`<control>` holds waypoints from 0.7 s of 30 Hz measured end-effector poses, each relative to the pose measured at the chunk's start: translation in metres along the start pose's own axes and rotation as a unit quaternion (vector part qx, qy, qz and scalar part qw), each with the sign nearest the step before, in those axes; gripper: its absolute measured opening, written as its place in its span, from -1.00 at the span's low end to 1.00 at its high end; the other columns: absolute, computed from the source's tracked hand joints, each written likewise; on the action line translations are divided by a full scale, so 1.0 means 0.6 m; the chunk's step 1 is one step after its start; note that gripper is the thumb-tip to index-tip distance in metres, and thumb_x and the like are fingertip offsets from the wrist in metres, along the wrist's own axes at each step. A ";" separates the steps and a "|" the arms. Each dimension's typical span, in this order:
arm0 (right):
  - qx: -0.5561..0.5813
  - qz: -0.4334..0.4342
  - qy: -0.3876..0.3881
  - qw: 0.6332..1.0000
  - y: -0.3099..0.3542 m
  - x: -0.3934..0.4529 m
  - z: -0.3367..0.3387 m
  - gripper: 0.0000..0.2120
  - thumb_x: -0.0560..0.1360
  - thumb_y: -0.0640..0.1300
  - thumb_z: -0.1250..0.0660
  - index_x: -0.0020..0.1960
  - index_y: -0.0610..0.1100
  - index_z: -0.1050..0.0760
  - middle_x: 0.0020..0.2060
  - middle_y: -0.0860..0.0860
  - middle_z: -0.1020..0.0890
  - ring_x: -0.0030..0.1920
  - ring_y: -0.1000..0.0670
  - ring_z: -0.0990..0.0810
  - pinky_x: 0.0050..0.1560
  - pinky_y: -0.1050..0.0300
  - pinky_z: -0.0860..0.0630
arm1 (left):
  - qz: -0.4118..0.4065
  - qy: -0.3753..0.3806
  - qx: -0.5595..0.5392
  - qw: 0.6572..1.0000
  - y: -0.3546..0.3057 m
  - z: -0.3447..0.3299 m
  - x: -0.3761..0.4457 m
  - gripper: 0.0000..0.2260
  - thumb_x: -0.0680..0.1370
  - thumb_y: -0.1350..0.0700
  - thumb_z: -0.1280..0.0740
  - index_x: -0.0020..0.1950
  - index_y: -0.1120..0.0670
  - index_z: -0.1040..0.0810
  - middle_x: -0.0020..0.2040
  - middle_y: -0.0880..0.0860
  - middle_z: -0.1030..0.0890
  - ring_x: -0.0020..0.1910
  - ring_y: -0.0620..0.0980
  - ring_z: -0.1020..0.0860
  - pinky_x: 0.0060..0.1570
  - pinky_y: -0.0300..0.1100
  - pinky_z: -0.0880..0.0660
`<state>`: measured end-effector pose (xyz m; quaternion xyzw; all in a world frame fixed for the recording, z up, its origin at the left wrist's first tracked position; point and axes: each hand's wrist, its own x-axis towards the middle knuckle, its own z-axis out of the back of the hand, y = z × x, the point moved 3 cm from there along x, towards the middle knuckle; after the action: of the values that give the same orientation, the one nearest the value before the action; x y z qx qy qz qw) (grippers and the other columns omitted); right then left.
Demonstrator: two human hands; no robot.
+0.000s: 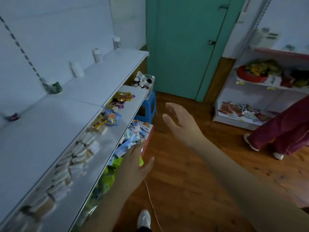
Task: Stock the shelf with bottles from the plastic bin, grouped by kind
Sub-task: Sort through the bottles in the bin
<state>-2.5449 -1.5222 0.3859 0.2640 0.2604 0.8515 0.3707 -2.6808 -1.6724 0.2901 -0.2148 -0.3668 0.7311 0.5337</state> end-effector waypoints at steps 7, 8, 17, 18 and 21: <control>-0.081 0.003 -0.015 0.997 -0.032 0.213 0.068 -0.47 0.63 0.17 -0.15 0.52 -0.03 -0.22 0.44 0.05 -0.38 0.42 0.07 -0.34 0.36 0.16 -0.33 | -0.036 0.002 -0.023 0.999 -0.030 0.020 0.230 -0.47 0.51 -0.27 -0.23 0.45 -0.16 -0.33 0.36 -0.16 -0.42 0.34 -0.19 -0.38 0.32 -0.08 -0.42; -0.081 -0.002 -0.021 0.996 -0.043 0.234 0.073 -0.47 0.63 0.17 -0.15 0.53 -0.02 -0.22 0.44 0.06 -0.37 0.42 0.08 -0.34 0.34 0.18 -0.32 | -0.041 0.006 -0.023 0.999 -0.031 0.018 0.259 -0.48 0.51 -0.25 -0.24 0.45 -0.15 -0.34 0.37 -0.15 -0.42 0.34 -0.18 -0.38 0.32 -0.09 -0.42; -0.045 -0.048 -0.036 0.997 -0.193 0.392 0.079 -0.46 0.63 0.16 -0.16 0.53 -0.05 -0.24 0.43 0.05 -0.39 0.41 0.09 -0.35 0.35 0.14 -0.36 | -0.040 0.028 -0.020 0.999 -0.015 -0.033 0.474 -0.52 0.53 -0.20 -0.29 0.43 -0.14 -0.35 0.36 -0.12 -0.44 0.37 -0.16 -0.39 0.33 -0.02 -0.43; -0.045 -0.048 -0.034 0.997 -0.213 0.417 0.079 -0.46 0.63 0.16 -0.16 0.53 -0.05 -0.23 0.43 0.05 -0.39 0.41 0.09 -0.35 0.35 0.13 -0.37 | -0.037 0.030 -0.018 0.999 -0.013 -0.041 0.504 -0.52 0.54 -0.19 -0.30 0.43 -0.13 -0.34 0.34 -0.13 -0.44 0.31 -0.22 -0.41 0.31 -0.09 -0.44; -0.059 -0.027 -0.022 0.998 -0.275 0.503 0.085 -0.45 0.63 0.17 -0.15 0.53 -0.05 -0.21 0.45 0.03 -0.38 0.43 0.05 -0.35 0.38 0.09 -0.37 | -0.024 0.029 -0.006 0.999 -0.011 -0.068 0.602 -0.54 0.56 -0.11 -0.33 0.44 -0.15 -0.32 0.29 -0.14 -0.44 0.17 -0.31 -0.43 0.15 -0.33 -0.43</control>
<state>-2.6071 -1.1803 0.3950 0.2530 0.2089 0.8489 0.4144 -2.7701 -1.3204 0.2972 -0.2297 -0.3606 0.7094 0.5603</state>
